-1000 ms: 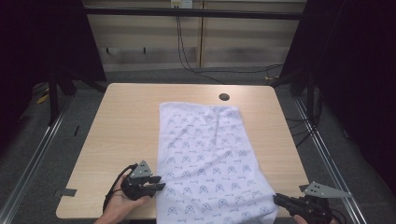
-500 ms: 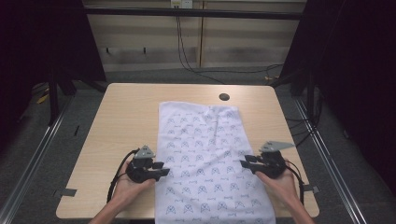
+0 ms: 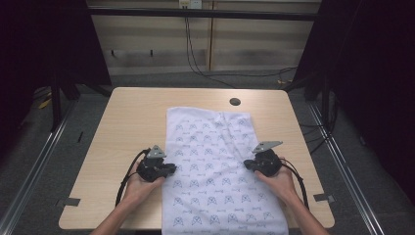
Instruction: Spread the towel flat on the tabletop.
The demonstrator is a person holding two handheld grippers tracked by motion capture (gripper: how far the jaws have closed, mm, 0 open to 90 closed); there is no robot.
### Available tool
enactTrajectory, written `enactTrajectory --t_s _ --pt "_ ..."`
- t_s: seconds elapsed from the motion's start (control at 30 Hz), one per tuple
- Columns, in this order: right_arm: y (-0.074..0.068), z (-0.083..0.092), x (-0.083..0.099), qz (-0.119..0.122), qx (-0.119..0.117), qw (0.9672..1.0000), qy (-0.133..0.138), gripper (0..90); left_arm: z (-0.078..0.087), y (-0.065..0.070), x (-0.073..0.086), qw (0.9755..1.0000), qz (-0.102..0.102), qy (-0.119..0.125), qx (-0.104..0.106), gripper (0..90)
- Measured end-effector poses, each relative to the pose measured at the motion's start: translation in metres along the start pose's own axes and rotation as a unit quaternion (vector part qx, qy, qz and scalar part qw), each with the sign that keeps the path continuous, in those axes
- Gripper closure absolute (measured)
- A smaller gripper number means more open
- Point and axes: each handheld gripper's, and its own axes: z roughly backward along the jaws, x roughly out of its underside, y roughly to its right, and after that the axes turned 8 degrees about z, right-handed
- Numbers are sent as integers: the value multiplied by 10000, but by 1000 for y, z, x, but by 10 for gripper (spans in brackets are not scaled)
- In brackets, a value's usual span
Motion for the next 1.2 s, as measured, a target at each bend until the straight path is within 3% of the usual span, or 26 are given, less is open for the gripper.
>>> enactTrajectory --t_s 0.07,0.2,0.23,0.3,0.33,0.43,0.53,0.57,0.7,0.77,0.87,0.9,0.97,1.03,1.07,1.1,1.13,1.2 --pt "-5 5 5 -42 -95 9999 -5 891 1 2 1 9998 -169 -11 37 875" --pt "-26 20 17 60 -361 9993 -32 900 4 7 5 9995 -281 -76 154 896" --pt "-33 23 21 105 -377 9992 -33 900 5 9 7 9995 -263 -55 152 897" --pt "-42 30 27 81 -485 9988 -42 900 8 14 12 9991 -217 -73 355 897" --pt "-47 34 30 97 -492 9987 -54 900 11 18 16 9990 -255 -109 337 896" --pt "-57 40 37 82 -629 9980 -41 900 23 32 28 9977 -367 -288 489 896" --pt "-62 46 44 -40 -952 9954 -16 900 38 47 45 9954 -480 -419 710 894" --pt "-65 47 46 -65 -1082 9941 -23 900 42 51 51 9943 -430 -480 846 894" --pt "-79 53 49 -16 -1396 9901 -153 897 55 56 64 9922 -408 -553 1037 888" --pt "-79 55 47 72 -1337 9909 -156 873 56 53 63 9920 -389 -577 1056 872" --pt "-58 55 40 -200 -1077 9938 184 798 53 43 48 9938 -286 -363 1014 835" --pt "-48 57 35 -219 -898 9952 327 795 50 39 42 9946 -144 -202 1011 828" --pt "-23 57 25 -411 -489 9966 520 748 43 27 27 9961 -77 -116 869 813" --pt "7 52 16 -748 -178 9949 651 704 32 14 13 9976 -1 -94 685 809" --pt "22 48 13 -862 -43 9939 682 681 26 7 8 9975 121 -52 694 808" --pt "47 38 7 -1111 153 9914 668 634 20 2 5 9977 172 -49 655 806" --pt "47 38 7 -1111 153 9914 668 634 15 -1 4 9981 193 -36 590 806" --pt "64 28 2 -1222 223 9899 685 593 9 -3 4 9981 146 -143 589 805"
